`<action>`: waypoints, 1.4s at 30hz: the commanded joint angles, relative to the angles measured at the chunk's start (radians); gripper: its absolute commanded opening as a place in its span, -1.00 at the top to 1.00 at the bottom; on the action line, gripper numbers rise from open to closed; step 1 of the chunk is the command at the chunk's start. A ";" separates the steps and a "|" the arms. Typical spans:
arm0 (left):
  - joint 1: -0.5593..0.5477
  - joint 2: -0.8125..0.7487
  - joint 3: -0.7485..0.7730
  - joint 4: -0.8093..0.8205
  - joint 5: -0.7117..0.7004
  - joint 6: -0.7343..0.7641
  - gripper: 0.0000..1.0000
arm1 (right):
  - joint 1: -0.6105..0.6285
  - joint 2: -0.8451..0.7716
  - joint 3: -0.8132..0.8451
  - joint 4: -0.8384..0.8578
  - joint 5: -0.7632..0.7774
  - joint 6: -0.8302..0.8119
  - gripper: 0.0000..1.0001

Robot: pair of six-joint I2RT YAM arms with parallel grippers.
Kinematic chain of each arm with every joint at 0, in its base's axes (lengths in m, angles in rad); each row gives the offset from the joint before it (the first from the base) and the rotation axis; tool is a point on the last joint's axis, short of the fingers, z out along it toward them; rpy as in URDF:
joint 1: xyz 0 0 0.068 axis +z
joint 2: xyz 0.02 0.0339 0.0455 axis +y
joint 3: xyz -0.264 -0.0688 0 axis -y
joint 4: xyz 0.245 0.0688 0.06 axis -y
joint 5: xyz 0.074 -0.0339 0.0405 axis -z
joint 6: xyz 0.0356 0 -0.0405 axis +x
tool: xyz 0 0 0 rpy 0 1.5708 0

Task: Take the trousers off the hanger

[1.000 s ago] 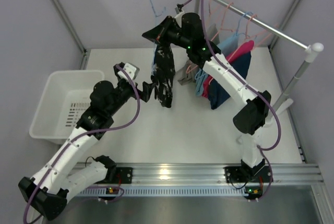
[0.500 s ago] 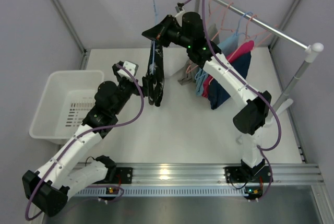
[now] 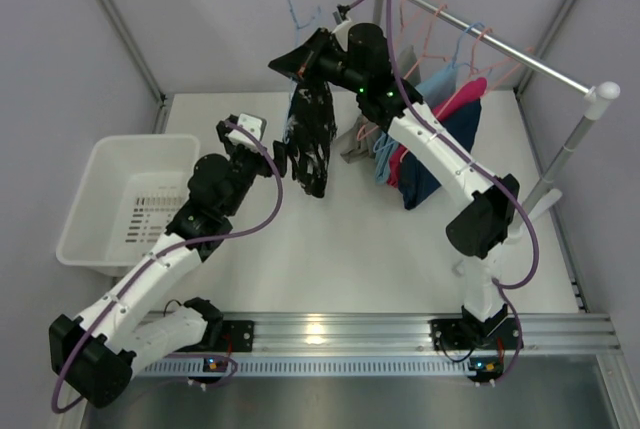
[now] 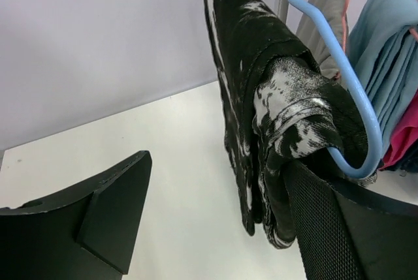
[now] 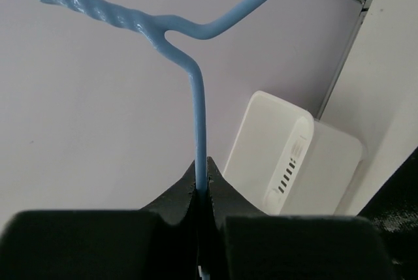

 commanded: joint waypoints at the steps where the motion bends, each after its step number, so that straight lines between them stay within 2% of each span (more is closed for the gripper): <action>1: 0.001 0.005 -0.013 0.127 -0.029 0.031 -0.72 | 0.040 -0.079 0.048 0.205 -0.054 0.040 1.00; 9: 0.003 0.020 -0.045 0.245 0.035 0.026 -0.82 | 0.045 -0.105 0.006 0.206 -0.095 0.064 1.00; 18: 0.004 0.057 -0.059 0.283 0.034 0.034 -0.88 | 0.054 -0.133 -0.001 0.289 -0.175 0.057 1.00; 21: 0.003 0.046 -0.048 0.265 0.038 0.009 -0.98 | 0.054 -0.139 0.002 0.280 -0.152 0.046 1.00; 25: 0.003 0.030 -0.043 0.208 0.051 -0.038 -0.97 | 0.052 -0.133 0.026 0.251 -0.088 0.041 1.00; 32: 0.001 0.065 -0.040 0.213 -0.049 -0.052 -0.96 | 0.063 -0.123 0.072 0.186 -0.014 0.067 1.00; 37: -0.002 0.071 -0.042 0.244 -0.012 -0.060 -0.98 | 0.071 -0.117 0.103 0.134 0.032 0.086 1.00; 42: -0.063 0.063 -0.026 0.205 -0.027 -0.049 -0.98 | 0.075 -0.110 0.121 0.102 0.049 0.097 1.00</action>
